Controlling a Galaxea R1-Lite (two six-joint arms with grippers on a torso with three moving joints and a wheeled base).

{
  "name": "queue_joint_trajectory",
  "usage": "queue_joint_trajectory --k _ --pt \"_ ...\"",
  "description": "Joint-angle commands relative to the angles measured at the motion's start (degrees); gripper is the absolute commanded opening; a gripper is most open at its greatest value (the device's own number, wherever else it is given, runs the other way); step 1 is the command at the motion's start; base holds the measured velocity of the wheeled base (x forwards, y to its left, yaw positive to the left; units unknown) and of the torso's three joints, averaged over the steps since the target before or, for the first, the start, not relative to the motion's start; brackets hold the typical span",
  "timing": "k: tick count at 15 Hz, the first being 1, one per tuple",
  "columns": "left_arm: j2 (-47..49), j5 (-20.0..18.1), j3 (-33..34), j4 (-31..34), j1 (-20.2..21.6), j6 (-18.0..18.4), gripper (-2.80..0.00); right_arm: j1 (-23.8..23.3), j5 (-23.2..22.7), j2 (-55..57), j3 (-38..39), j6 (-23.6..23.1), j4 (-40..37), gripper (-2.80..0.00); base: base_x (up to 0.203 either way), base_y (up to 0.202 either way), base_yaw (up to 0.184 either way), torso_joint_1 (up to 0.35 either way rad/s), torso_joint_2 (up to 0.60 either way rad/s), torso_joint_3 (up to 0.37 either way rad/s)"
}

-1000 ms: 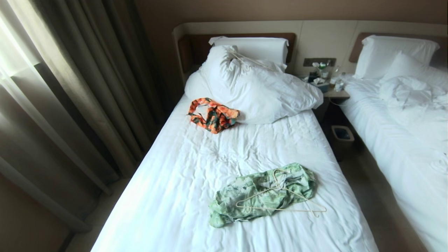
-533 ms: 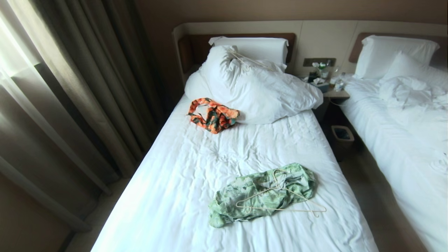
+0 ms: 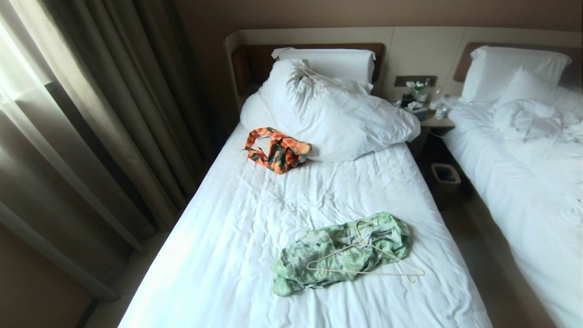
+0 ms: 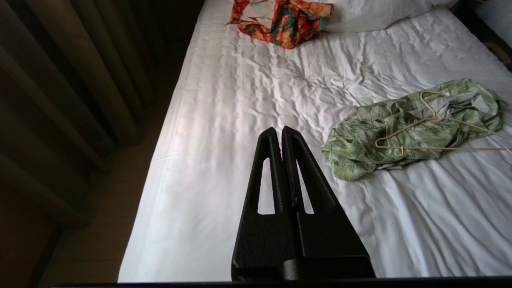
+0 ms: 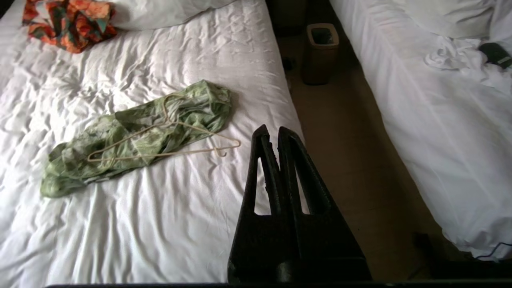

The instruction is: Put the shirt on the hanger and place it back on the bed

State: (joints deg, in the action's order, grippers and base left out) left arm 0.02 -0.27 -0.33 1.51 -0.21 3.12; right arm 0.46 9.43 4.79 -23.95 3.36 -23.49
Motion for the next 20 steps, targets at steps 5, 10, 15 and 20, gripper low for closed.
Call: queue_joint_trajectory --k 5,10,15,20 --pt "-0.1 0.0 0.0 0.1 0.0 0.0 -2.80 -0.5 -11.7 -4.9 18.7 0.3 17.5 -2.80 0.000 0.000 0.000 0.000 0.00 0.000" --pt "-0.1 0.0 0.0 0.1 0.0 0.0 -2.80 -0.5 -10.8 -4.8 23.9 -8.0 22.7 -2.80 0.000 0.000 0.000 0.000 0.00 0.000" --pt "-0.1 0.0 0.0 0.1 0.0 0.0 -2.80 -0.5 -10.6 -4.9 23.9 -5.1 23.1 -2.80 0.000 0.000 0.000 0.000 0.00 0.000" --pt "-0.1 0.0 0.0 0.0 0.0 0.0 -2.80 -0.5 -10.5 -4.9 23.9 -5.0 23.1 -2.80 0.000 0.000 0.000 0.000 0.00 0.000"
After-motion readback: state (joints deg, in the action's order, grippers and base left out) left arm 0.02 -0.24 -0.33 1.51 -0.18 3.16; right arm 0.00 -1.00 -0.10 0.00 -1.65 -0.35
